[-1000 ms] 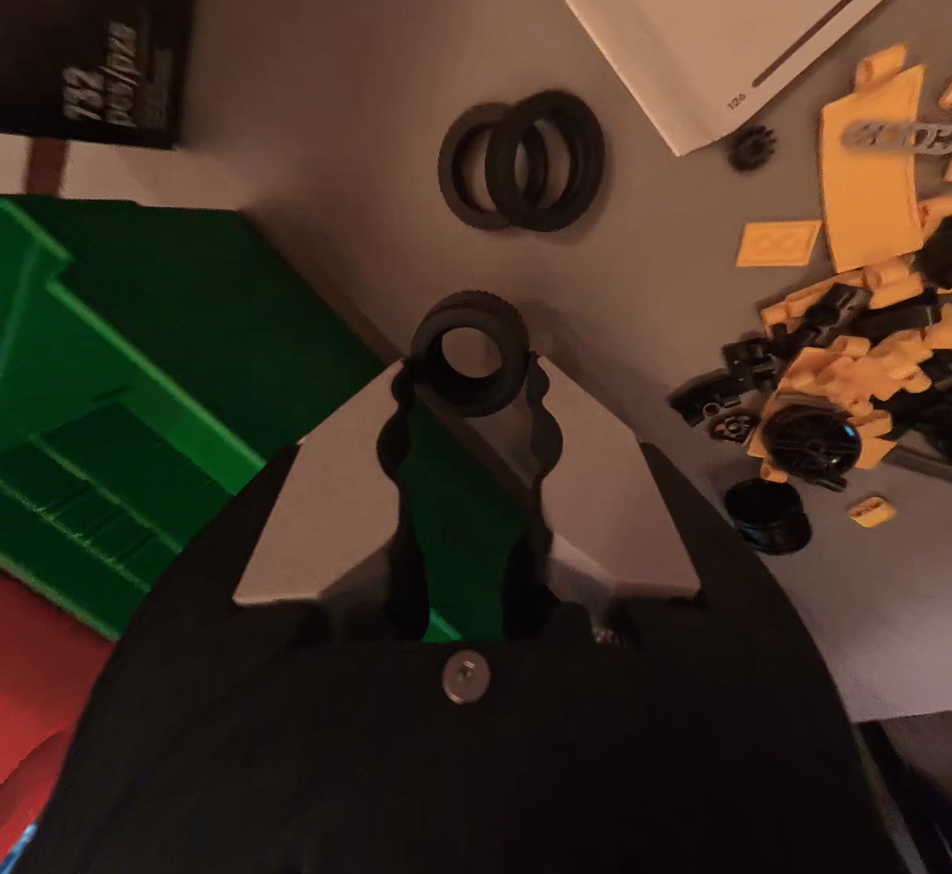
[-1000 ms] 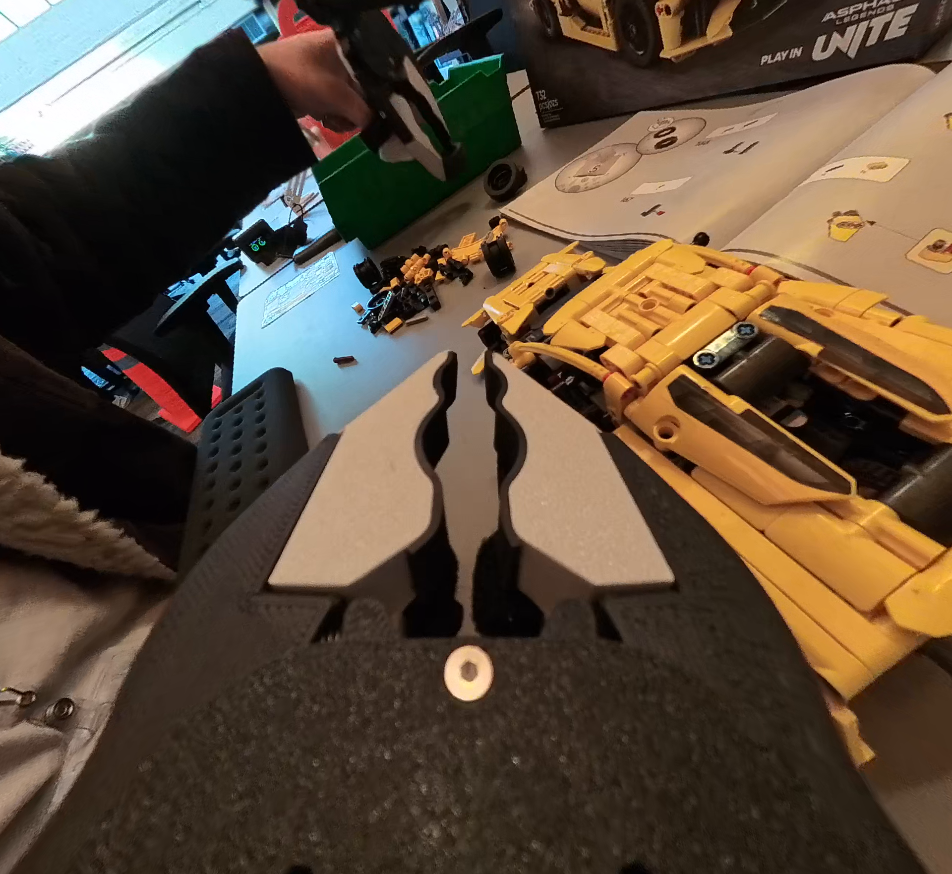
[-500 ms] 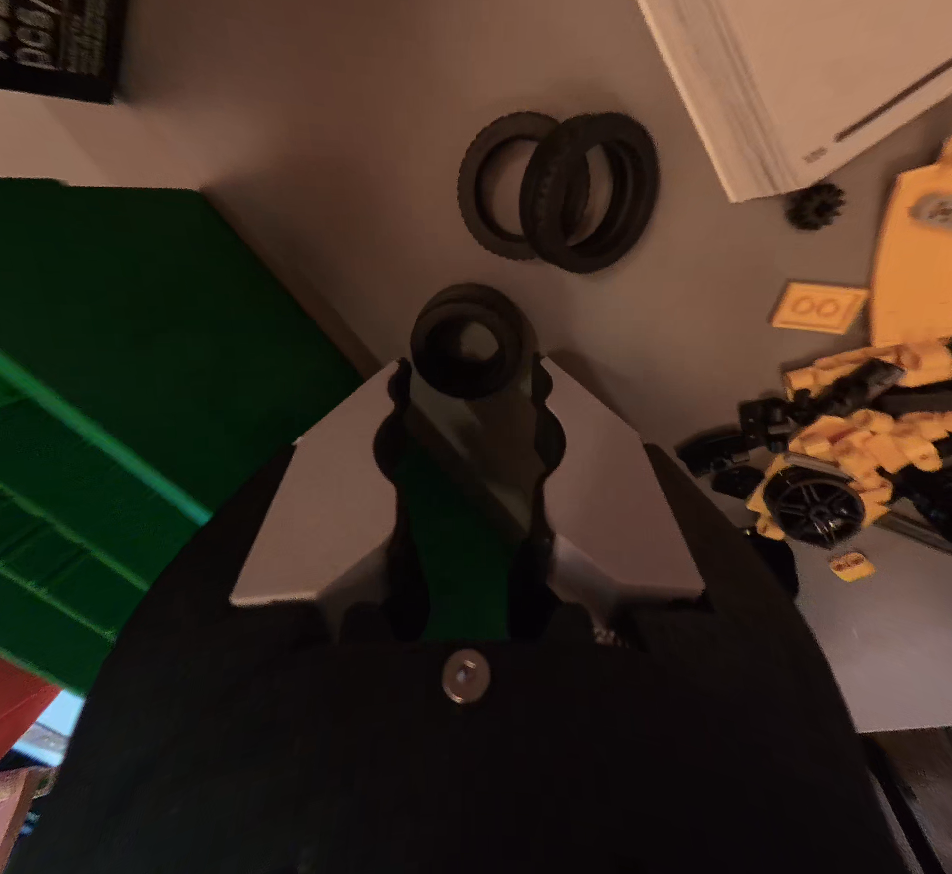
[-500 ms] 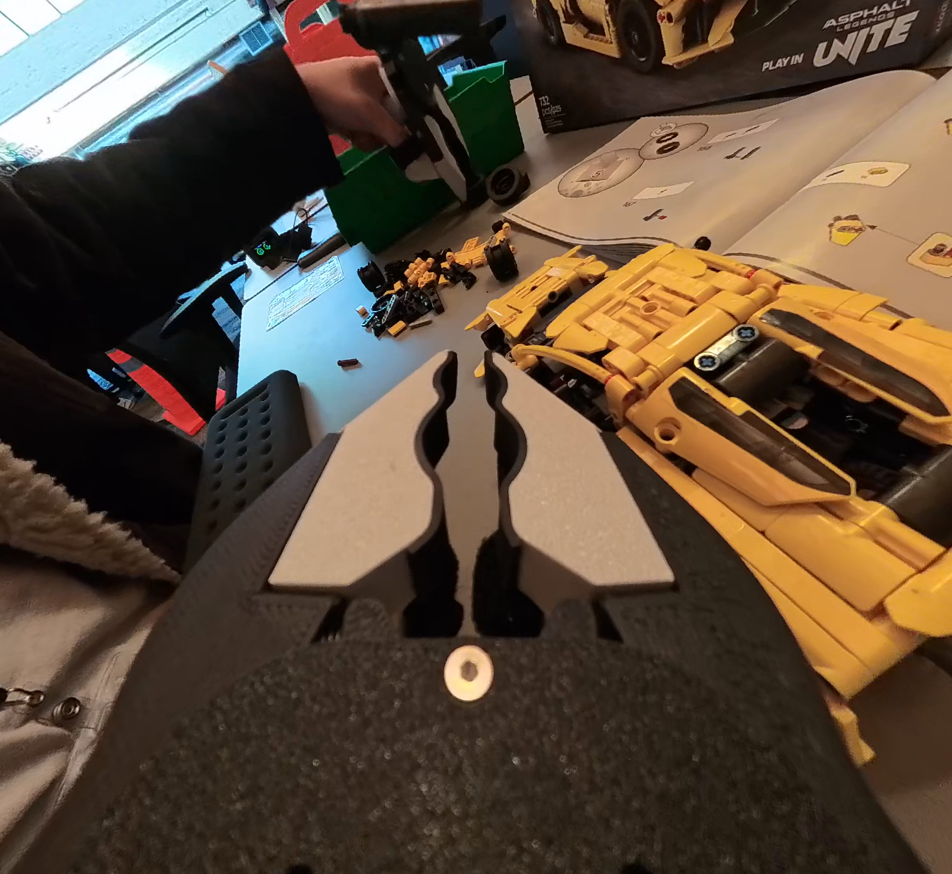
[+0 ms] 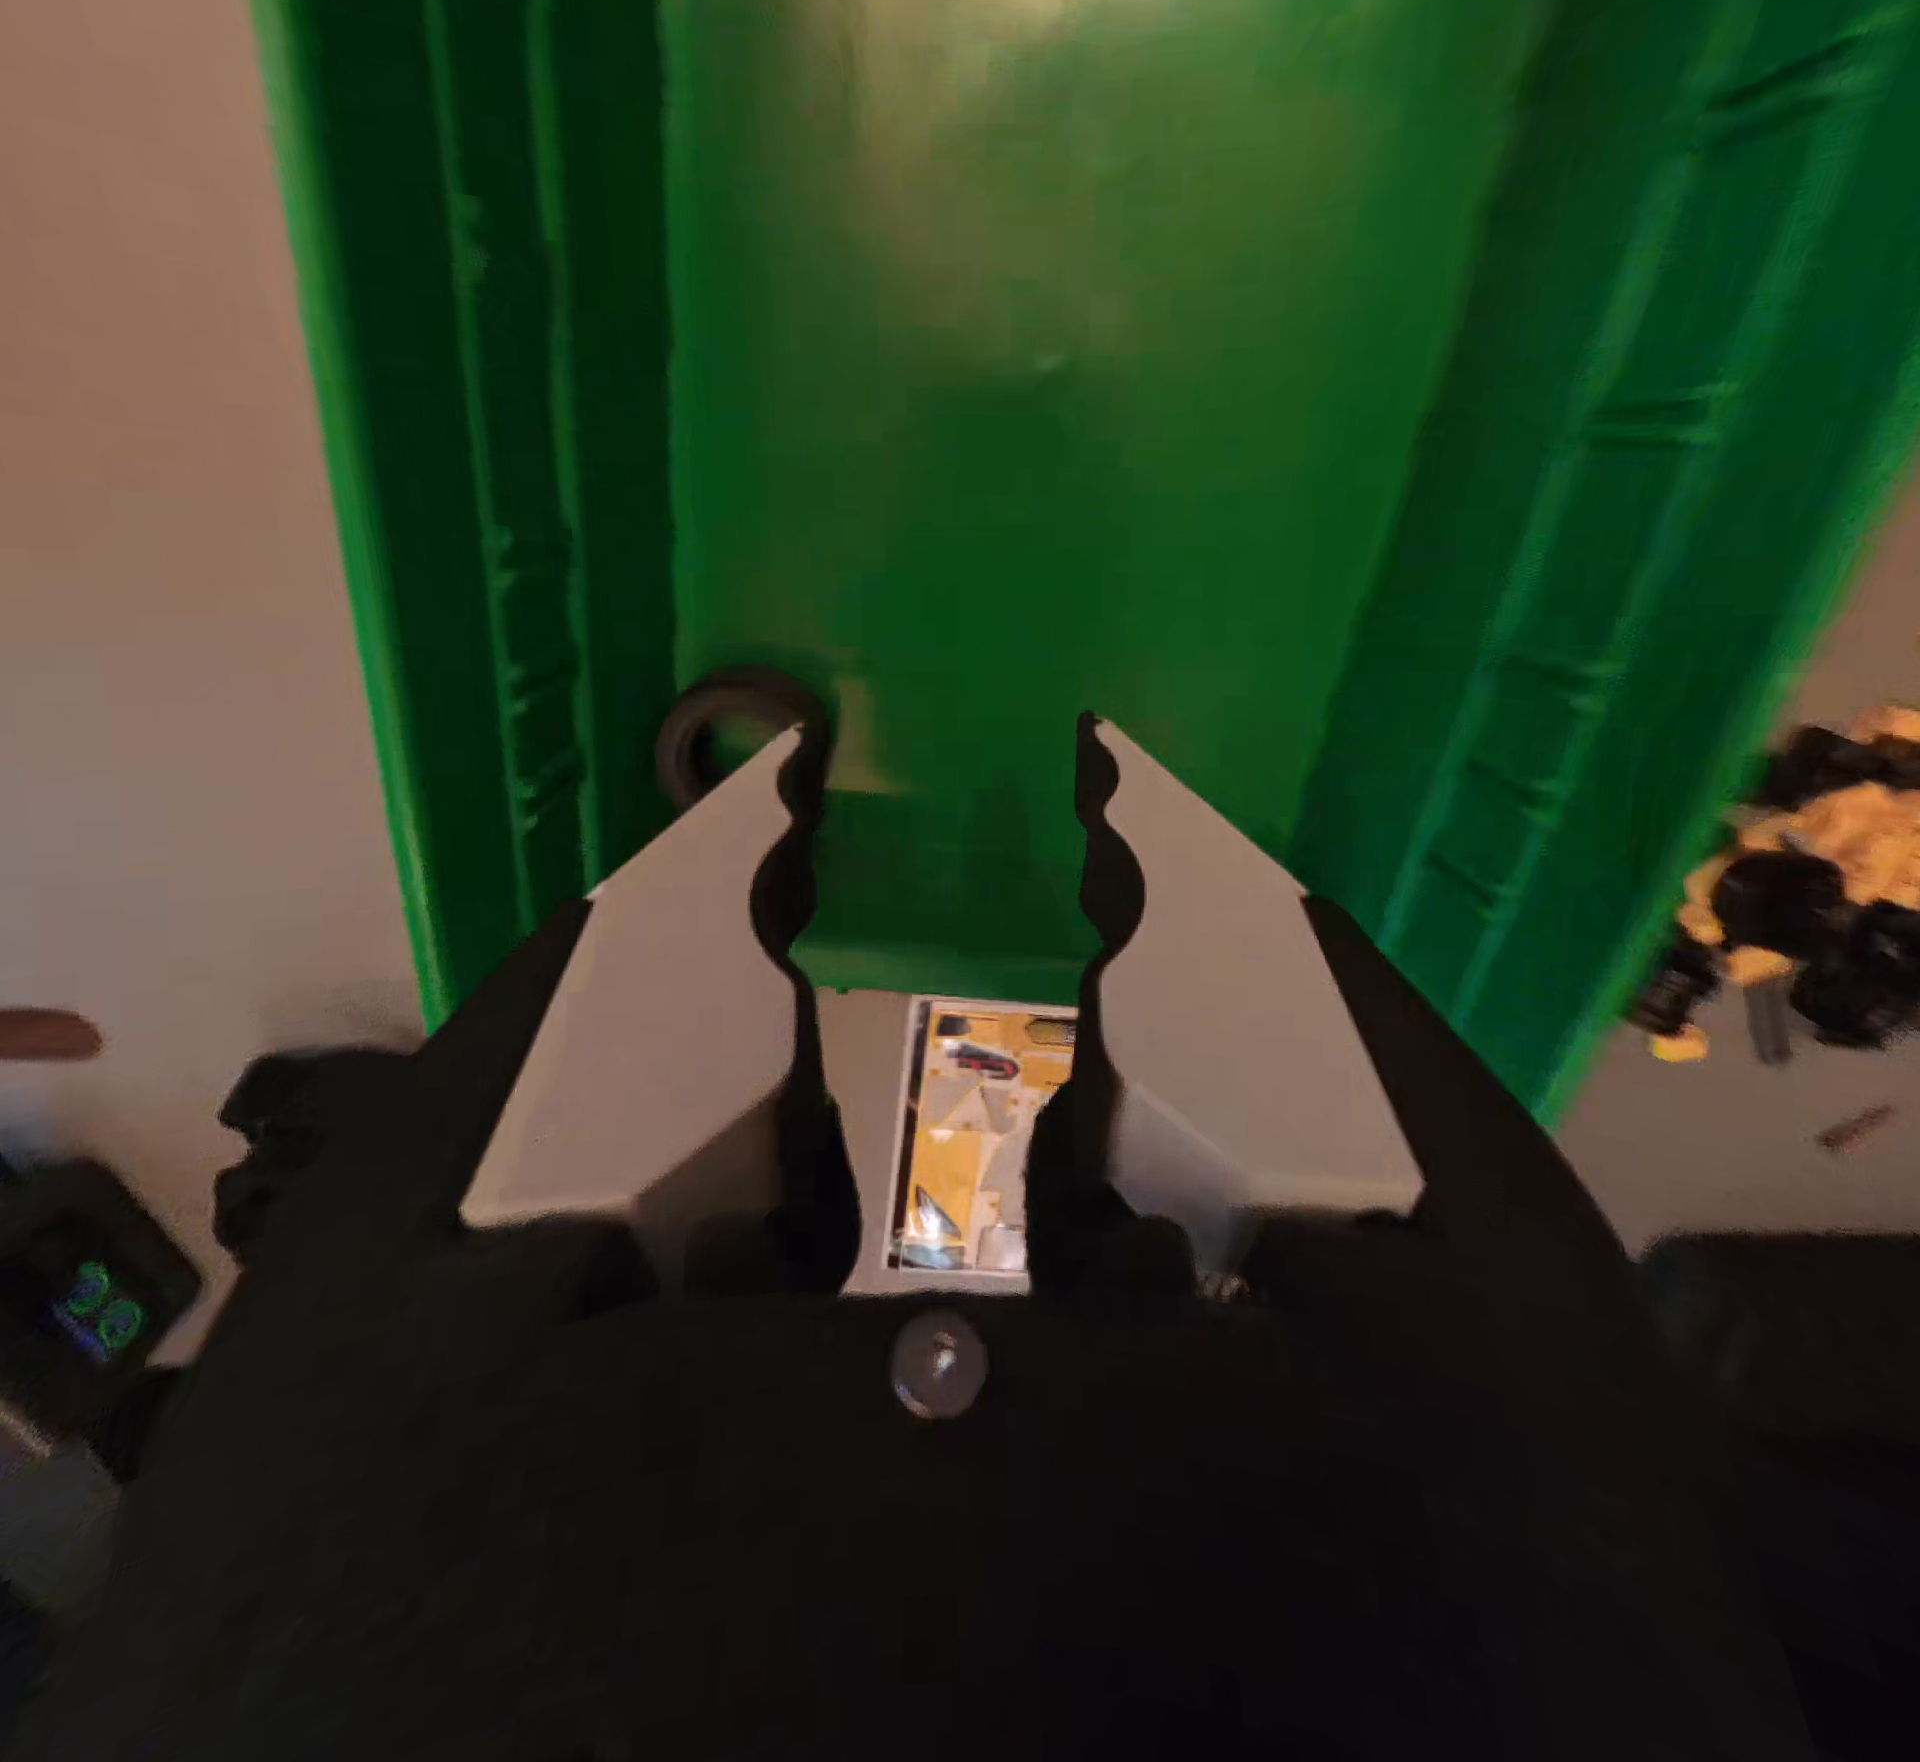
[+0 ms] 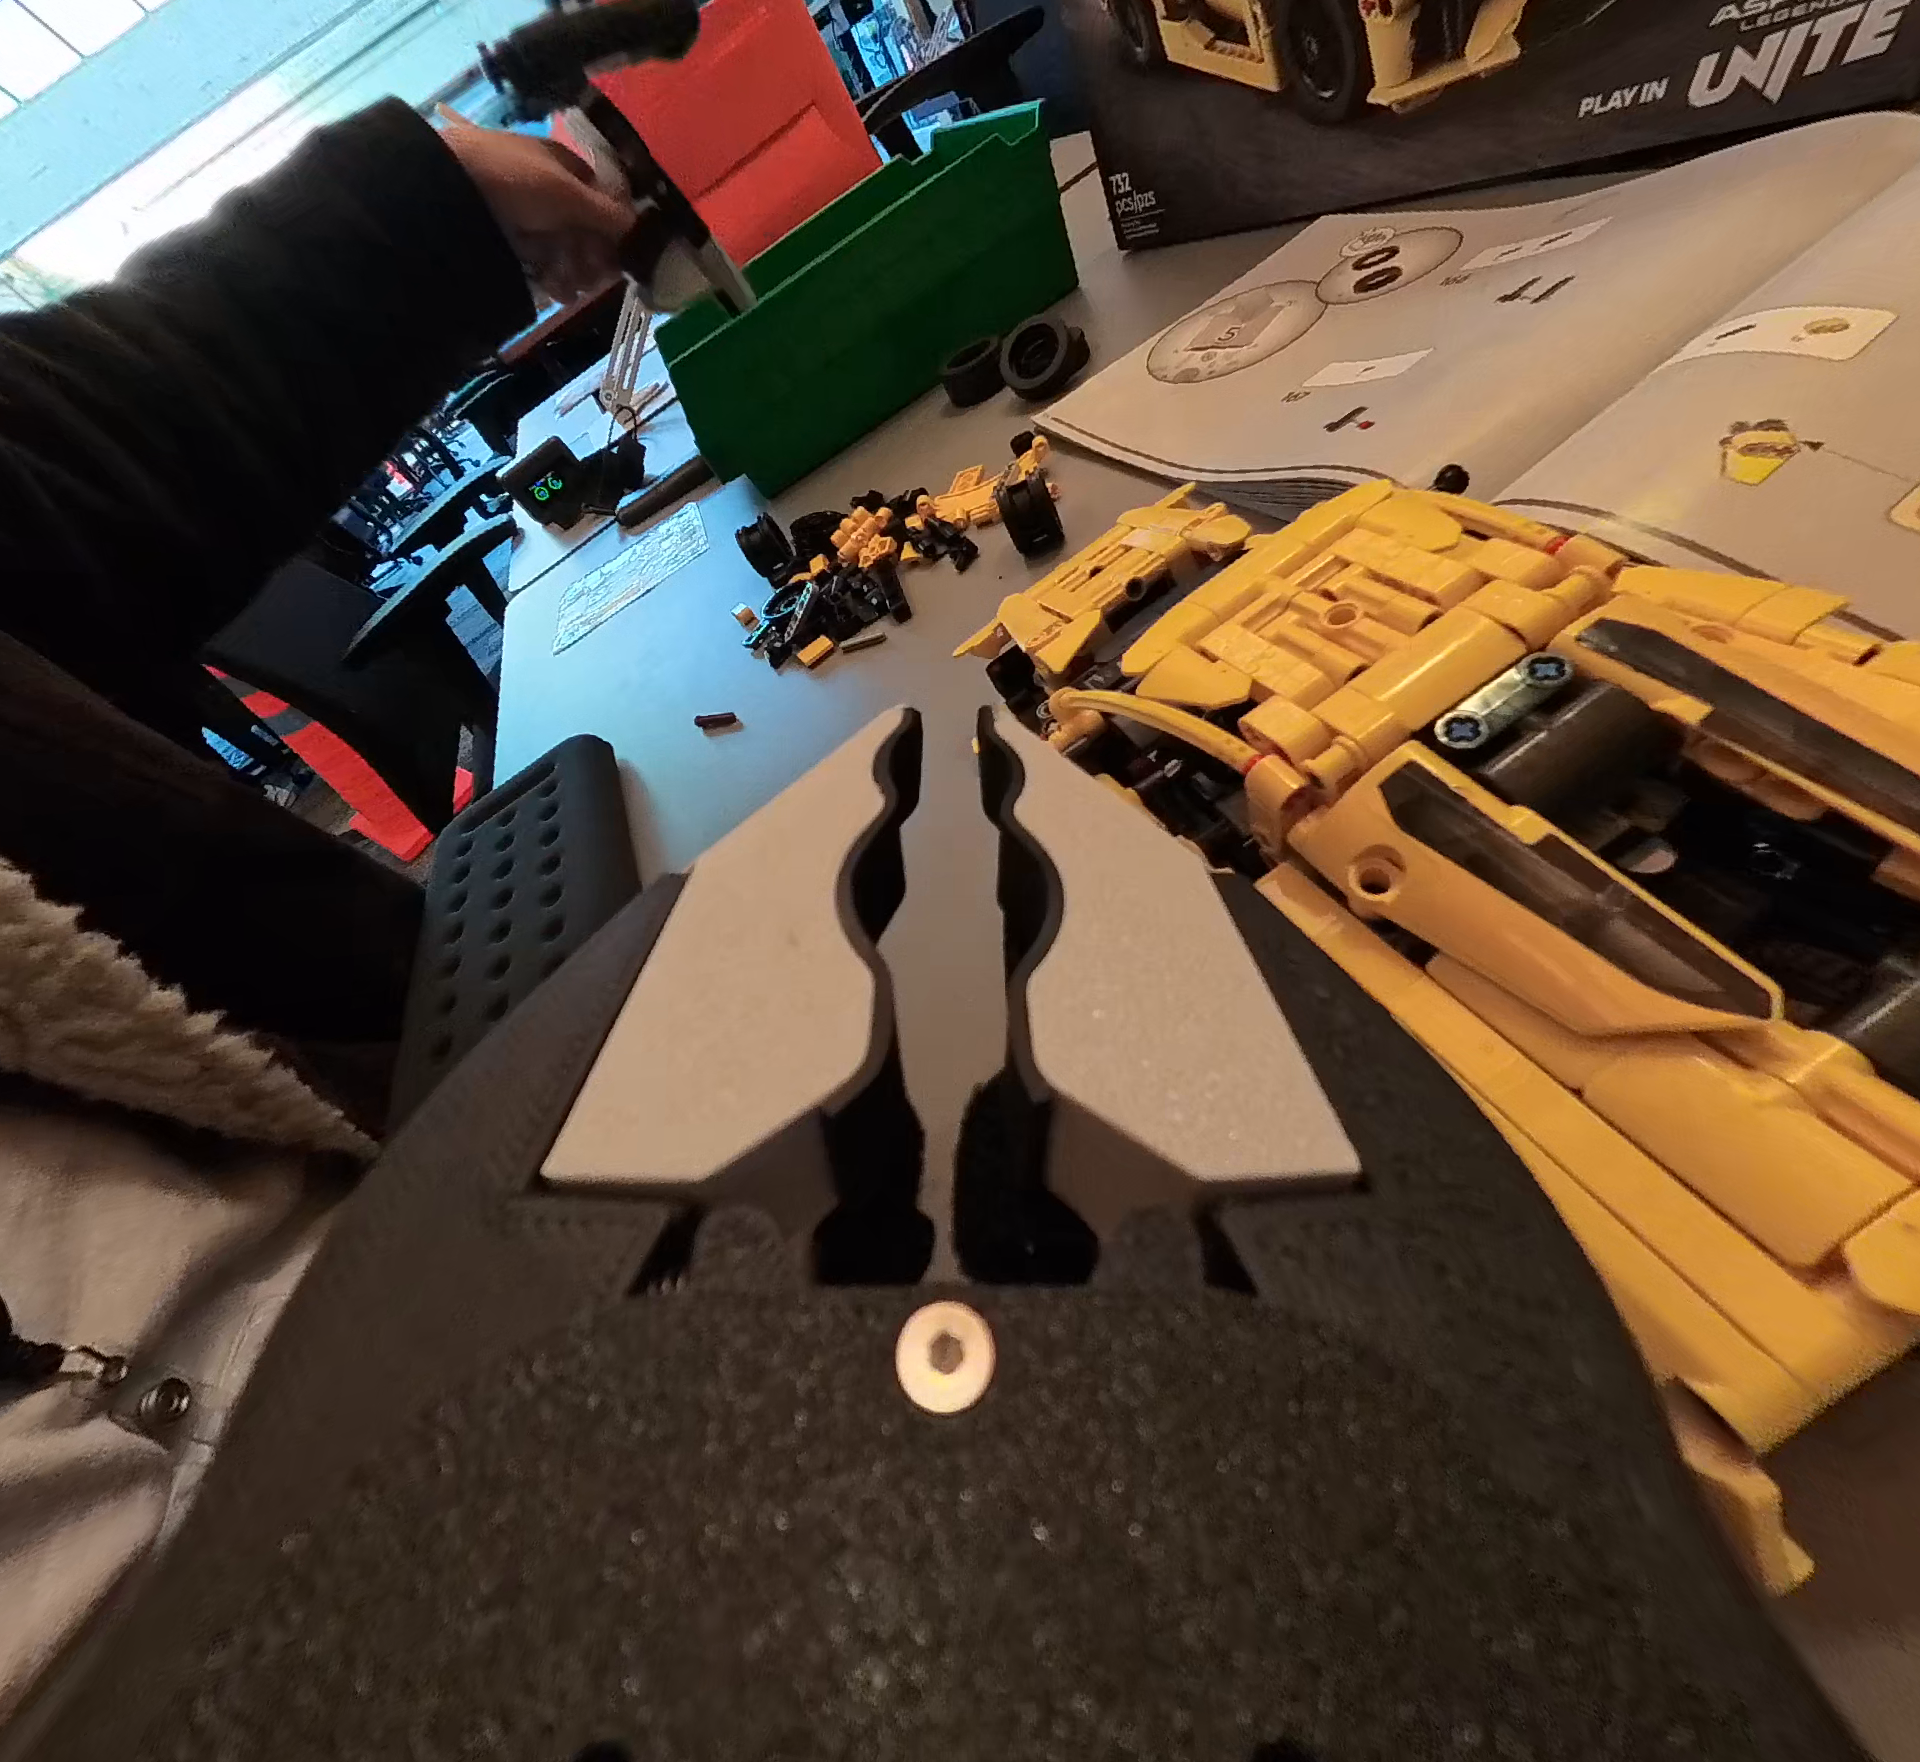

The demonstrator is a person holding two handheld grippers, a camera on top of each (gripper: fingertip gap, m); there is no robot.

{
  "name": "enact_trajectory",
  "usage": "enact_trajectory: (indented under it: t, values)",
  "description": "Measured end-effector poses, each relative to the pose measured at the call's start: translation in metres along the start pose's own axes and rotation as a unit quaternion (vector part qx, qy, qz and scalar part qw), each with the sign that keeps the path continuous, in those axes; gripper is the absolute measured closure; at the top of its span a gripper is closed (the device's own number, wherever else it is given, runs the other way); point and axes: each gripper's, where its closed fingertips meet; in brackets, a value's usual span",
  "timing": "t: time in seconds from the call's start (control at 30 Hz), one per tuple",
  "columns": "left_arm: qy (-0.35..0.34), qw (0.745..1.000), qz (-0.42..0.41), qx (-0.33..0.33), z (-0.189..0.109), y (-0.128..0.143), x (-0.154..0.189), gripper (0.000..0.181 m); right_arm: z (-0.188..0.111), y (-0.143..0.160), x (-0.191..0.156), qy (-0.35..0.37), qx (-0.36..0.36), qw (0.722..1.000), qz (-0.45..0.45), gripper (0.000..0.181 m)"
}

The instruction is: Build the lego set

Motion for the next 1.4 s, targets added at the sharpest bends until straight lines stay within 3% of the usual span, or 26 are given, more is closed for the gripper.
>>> enact_trajectory:
  t: [0.27,0.37,0.47,0.57,0.63,0.73,0.83,0.9,1.0,1.13,1.4]
  values:
    - [-0.077,0.995,-0.008,-0.059,0.041,0.041,-0.035,0.135,-0.001,-0.001,0.002,0.004,0.003,1.000,-0.001,0.172]
    - [-0.080,0.995,0.002,-0.061,0.048,0.048,-0.040,0.171,-0.001,-0.001,0.002,0.003,0.004,1.000,0.002,0.172]
    - [-0.075,0.995,0.025,-0.057,0.044,0.047,-0.041,0.172,-0.001,0.000,0.001,0.004,0.001,1.000,-0.002,0.172]
    - [-0.084,0.994,0.055,-0.036,0.021,0.034,-0.036,0.172,-0.001,0.000,0.001,0.004,0.002,1.000,-0.001,0.172]
    - [-0.058,0.994,0.086,0.014,-0.006,0.009,-0.007,0.172,-0.001,0.000,0.002,0.004,0.003,1.000,0.001,0.172]
    - [0.046,0.977,0.176,0.111,-0.048,-0.034,0.084,0.173,0.000,0.002,0.001,0.003,-0.003,1.000,-0.001,0.172]
    - [0.118,0.937,0.305,0.124,-0.064,-0.037,0.176,0.173,0.002,0.003,0.000,0.001,-0.008,1.000,-0.005,0.172]
    - [0.117,0.917,0.370,0.095,-0.049,-0.028,0.210,0.173,0.001,0.003,0.000,0.003,-0.007,1.000,-0.007,0.172]
    - [0.102,0.899,0.425,0.020,-0.005,-0.008,0.226,0.172,-0.001,-0.001,0.000,0.004,0.002,1.000,-0.006,0.172]
    - [0.087,0.898,0.429,-0.037,0.043,0.006,0.223,0.172,-0.001,-0.003,0.000,0.004,0.005,1.000,-0.011,0.172]
    - [0.092,0.903,0.418,-0.046,0.076,0.020,0.222,0.171,0.001,0.000,-0.002,0.003,-0.002,1.000,-0.022,0.172]
Point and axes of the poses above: each gripper's, where its closed fingertips meet, z out along the fingers, y out of its underside, x = y × z across the jaws, and after that the axes turned 11 degrees about x, right-handed
